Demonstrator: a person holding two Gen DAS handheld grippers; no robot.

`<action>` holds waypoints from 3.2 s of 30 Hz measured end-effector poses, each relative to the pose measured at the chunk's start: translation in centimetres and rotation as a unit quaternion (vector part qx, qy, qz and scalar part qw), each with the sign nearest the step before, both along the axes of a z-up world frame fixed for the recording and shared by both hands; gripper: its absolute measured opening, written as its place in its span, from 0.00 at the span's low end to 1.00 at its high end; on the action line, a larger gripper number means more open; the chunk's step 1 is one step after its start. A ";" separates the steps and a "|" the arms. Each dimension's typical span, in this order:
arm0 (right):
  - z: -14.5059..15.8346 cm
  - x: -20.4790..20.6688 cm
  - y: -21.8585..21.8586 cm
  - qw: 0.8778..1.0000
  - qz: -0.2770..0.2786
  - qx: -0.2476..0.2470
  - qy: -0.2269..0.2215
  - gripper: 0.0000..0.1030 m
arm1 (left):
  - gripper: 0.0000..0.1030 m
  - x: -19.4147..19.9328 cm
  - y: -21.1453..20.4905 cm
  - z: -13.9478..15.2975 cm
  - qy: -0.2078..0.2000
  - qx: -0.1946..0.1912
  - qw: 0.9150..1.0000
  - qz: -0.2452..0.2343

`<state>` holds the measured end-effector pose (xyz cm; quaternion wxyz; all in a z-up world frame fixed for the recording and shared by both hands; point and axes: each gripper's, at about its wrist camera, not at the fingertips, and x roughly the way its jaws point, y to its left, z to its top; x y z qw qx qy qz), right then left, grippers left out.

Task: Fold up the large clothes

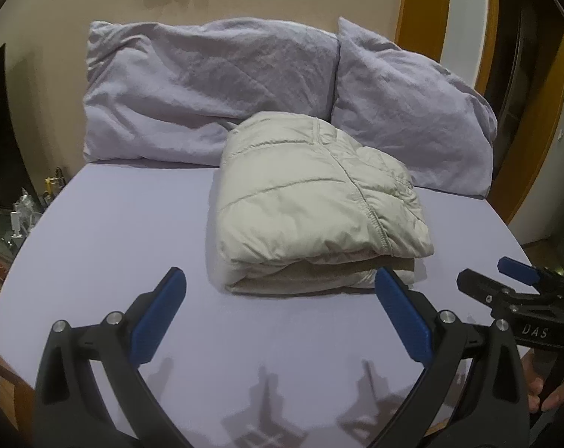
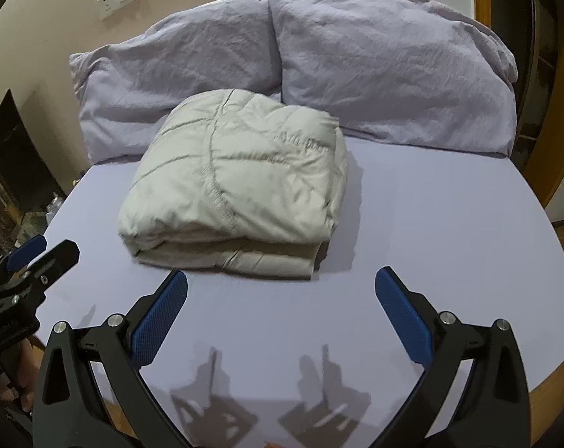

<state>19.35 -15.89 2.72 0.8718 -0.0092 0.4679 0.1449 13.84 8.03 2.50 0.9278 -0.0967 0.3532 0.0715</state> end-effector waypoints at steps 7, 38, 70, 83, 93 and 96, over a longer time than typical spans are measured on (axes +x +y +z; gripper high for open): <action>-0.2 -1.4 -0.1 1.000 -0.008 0.013 0.001 0.99 | 0.98 -1.4 0.0 -0.2 -0.001 -0.008 1.000 0.002; 0.0 -1.9 -0.2 0.999 -0.003 0.050 -0.009 0.99 | 0.98 -1.3 0.2 -1.1 -0.010 -0.039 0.999 0.001; 0.0 -2.0 0.1 0.999 -0.002 0.052 -0.011 0.99 | 0.98 -1.1 0.3 -0.9 -0.010 -0.042 0.999 0.009; -0.1 -1.9 0.2 0.999 -0.002 0.052 -0.010 0.99 | 0.98 -1.1 0.5 -1.0 -0.009 -0.043 0.999 0.009; -0.3 -1.8 0.1 0.999 -0.003 0.053 -0.008 0.99 | 0.98 -0.9 0.5 -1.4 -0.005 -0.044 0.999 0.017; -0.4 -1.8 0.1 0.999 -0.003 0.054 -0.007 0.99 | 0.98 -0.7 0.7 -1.4 -0.003 -0.045 0.999 0.018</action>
